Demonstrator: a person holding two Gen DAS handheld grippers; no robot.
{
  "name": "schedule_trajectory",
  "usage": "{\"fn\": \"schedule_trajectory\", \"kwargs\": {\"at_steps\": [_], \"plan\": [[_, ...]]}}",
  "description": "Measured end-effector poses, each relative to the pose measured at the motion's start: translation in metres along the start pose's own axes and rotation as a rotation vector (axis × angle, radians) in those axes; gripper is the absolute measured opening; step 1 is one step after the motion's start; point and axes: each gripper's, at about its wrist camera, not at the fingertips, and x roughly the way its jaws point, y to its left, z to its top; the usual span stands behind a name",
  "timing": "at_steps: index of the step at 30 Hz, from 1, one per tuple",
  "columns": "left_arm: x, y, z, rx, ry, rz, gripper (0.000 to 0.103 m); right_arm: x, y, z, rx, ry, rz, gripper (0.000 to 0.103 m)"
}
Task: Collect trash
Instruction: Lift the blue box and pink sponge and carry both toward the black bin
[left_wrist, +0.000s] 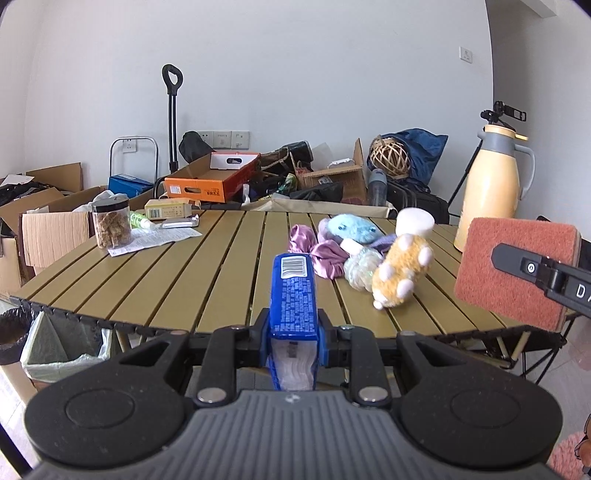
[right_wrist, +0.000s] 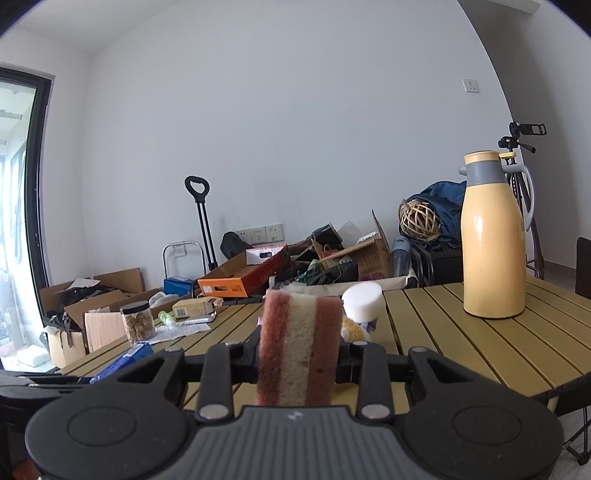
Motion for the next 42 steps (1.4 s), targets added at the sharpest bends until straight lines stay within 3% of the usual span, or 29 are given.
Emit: {"fn": "schedule_trajectory", "kwargs": {"at_steps": [15,31,42], "plan": [[-0.009,-0.006,-0.040,0.027,0.102,-0.009,0.024,-0.024,-0.024,-0.049,0.007,0.178,-0.038,0.031],[0.031,0.003,-0.098,0.020,0.330,0.020,0.024,-0.011,-0.038,-0.111,0.042,0.427,-0.076,0.031],[0.055,0.006,-0.126,0.026,0.441,0.022,0.024,-0.001,-0.049,-0.143,0.067,0.542,-0.117,0.031]]}}
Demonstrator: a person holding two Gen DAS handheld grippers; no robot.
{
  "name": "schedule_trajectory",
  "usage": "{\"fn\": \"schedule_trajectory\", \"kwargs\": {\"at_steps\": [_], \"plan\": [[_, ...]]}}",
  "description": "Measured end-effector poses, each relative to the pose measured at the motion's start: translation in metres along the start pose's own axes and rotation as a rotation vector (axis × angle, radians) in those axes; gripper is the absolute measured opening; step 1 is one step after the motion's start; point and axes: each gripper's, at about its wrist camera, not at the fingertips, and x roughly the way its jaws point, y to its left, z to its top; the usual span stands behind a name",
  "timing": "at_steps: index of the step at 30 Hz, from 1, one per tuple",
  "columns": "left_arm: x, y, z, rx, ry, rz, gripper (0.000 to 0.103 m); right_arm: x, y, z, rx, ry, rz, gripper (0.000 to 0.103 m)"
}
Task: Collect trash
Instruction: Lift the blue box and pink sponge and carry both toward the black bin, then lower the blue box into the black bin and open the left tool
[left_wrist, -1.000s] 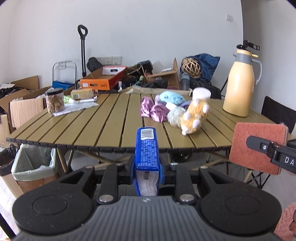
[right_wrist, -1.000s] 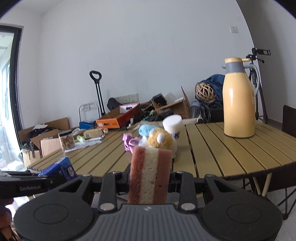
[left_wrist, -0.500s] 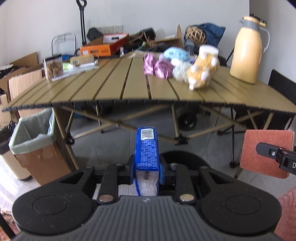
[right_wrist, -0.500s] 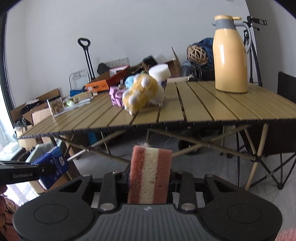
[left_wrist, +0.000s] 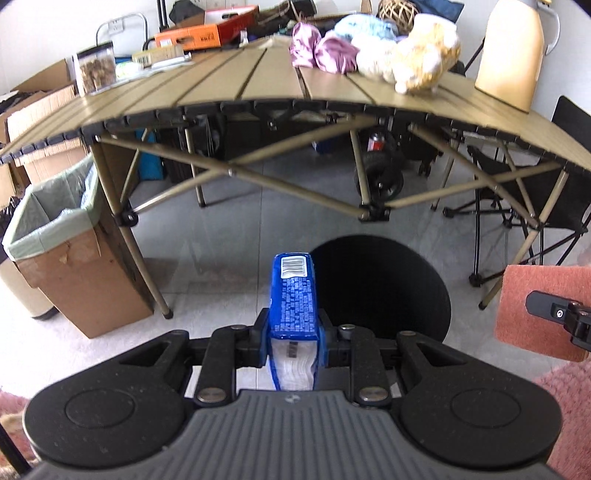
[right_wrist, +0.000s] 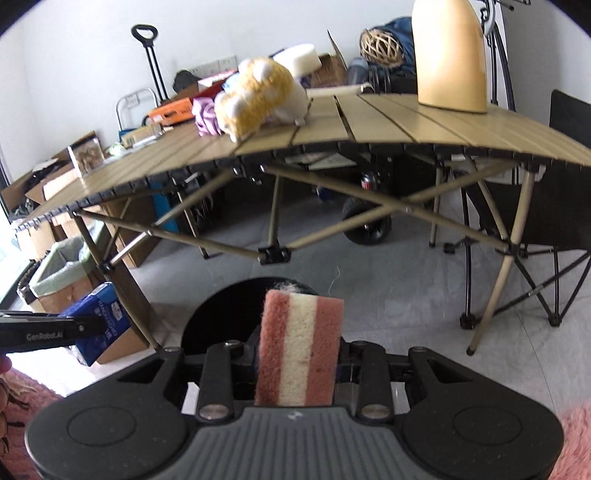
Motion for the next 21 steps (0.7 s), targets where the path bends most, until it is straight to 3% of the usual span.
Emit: {"fn": "schedule_trajectory", "kwargs": {"at_steps": [21], "plan": [[0.047,-0.016,-0.002,0.044,0.161,-0.012,0.024,0.037,-0.039,0.002,0.089,0.071,-0.072,0.031]]}}
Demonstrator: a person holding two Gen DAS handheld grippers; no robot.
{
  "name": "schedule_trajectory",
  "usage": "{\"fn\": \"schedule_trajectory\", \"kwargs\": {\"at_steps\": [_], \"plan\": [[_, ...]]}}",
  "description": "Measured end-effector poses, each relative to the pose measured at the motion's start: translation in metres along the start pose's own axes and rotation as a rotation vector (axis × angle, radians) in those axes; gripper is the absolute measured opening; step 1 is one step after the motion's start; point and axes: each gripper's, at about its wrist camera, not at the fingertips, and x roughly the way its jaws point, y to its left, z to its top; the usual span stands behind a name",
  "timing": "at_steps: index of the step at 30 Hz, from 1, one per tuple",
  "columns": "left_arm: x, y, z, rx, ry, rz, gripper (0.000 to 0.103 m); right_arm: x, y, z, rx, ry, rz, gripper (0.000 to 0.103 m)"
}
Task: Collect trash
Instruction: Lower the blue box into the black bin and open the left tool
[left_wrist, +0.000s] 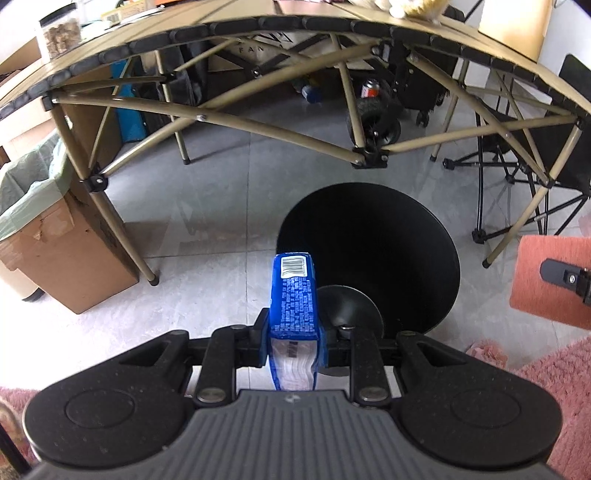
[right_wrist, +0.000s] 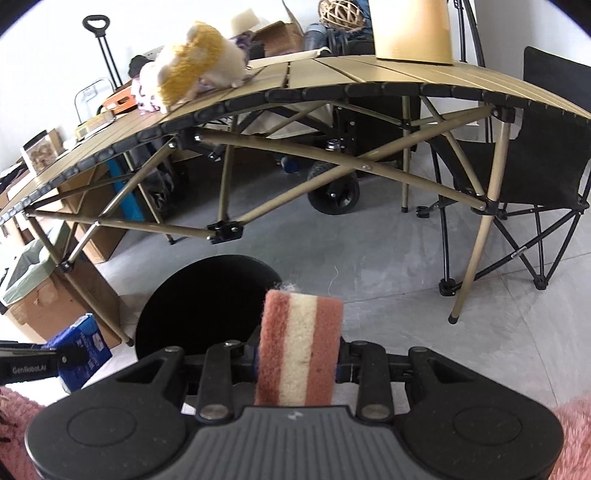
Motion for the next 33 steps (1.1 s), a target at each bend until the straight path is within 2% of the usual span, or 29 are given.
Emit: {"fn": "schedule_trajectory", "kwargs": {"at_steps": [7,14,26,33], "plan": [[0.019,-0.013,0.012,0.018,0.061,-0.022,0.024,0.014,-0.011,0.016,0.028,-0.008,-0.020,0.031],[0.034,-0.031,0.028,0.048,0.081,-0.044,0.024,0.032,-0.017,0.030,0.048,-0.003,-0.028,0.031],[0.067,-0.065,0.052,0.070,0.120,-0.099,0.024,0.057,-0.030,0.038,0.089,0.024,-0.054,0.031],[0.087,-0.072,0.061,0.041,0.155,-0.098,0.024,0.066,-0.033,0.037,0.067,0.038,-0.088,0.031]]}}
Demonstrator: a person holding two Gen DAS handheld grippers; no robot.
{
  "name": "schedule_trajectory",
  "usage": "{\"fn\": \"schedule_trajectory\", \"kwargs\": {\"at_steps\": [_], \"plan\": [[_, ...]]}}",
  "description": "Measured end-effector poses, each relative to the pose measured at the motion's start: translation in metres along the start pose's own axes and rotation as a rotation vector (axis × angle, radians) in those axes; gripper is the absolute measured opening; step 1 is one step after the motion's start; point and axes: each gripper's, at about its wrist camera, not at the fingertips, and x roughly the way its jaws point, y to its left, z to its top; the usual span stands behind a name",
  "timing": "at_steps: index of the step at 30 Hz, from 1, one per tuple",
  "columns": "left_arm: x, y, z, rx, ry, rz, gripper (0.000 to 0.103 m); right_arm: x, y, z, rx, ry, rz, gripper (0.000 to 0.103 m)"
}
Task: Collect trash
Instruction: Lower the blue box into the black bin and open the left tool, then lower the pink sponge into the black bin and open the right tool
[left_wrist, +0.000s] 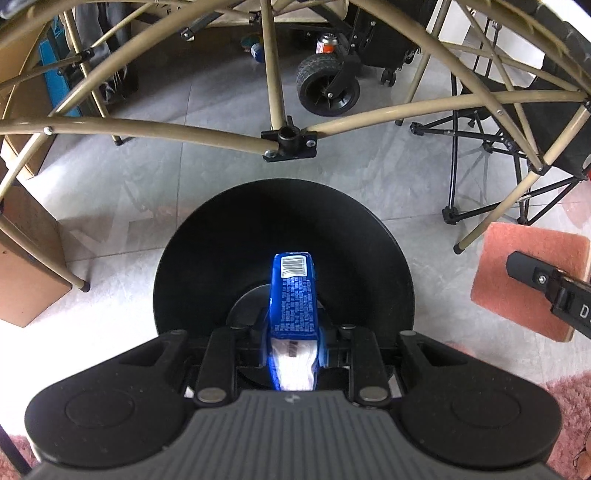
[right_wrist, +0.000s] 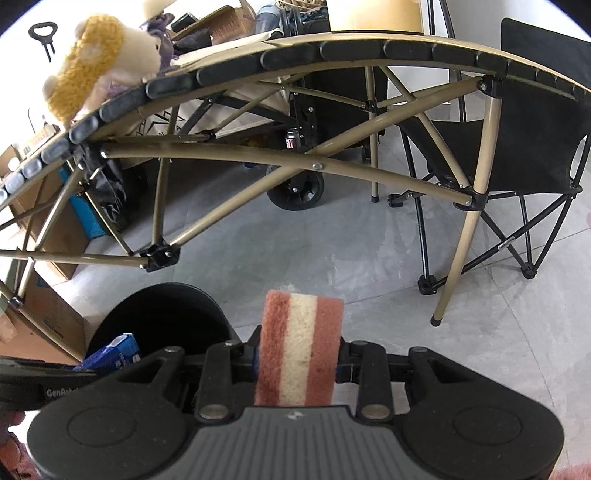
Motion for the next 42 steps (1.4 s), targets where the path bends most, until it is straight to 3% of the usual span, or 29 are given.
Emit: {"fn": "schedule_trajectory", "kwargs": {"at_steps": [3,5,7,11,31,42], "plan": [[0.004,-0.001,0.001,-0.003,0.004,0.004,0.028,0.002,-0.001,-0.001,-0.005,0.005,-0.005,0.031],[0.004,-0.003,0.001,0.000,-0.004,0.011,0.049,0.004,-0.001,-0.001,-0.006,0.010,-0.005,0.031],[0.002,-0.003,0.000,-0.004,-0.021,0.025,0.085,0.005,-0.001,-0.001,-0.009,0.011,-0.005,0.031],[-0.002,0.001,0.002,-0.019,-0.050,0.013,0.103,0.004,0.001,-0.001,-0.016,0.008,-0.005,0.031],[-0.006,0.009,-0.002,-0.030,-0.053,0.042,0.103,0.002,0.010,-0.001,-0.045,0.005,0.014,0.031],[-0.024,0.037,-0.008,-0.066,-0.101,0.072,0.103,0.001,0.047,-0.002,-0.124,0.008,0.058,0.031]]}}
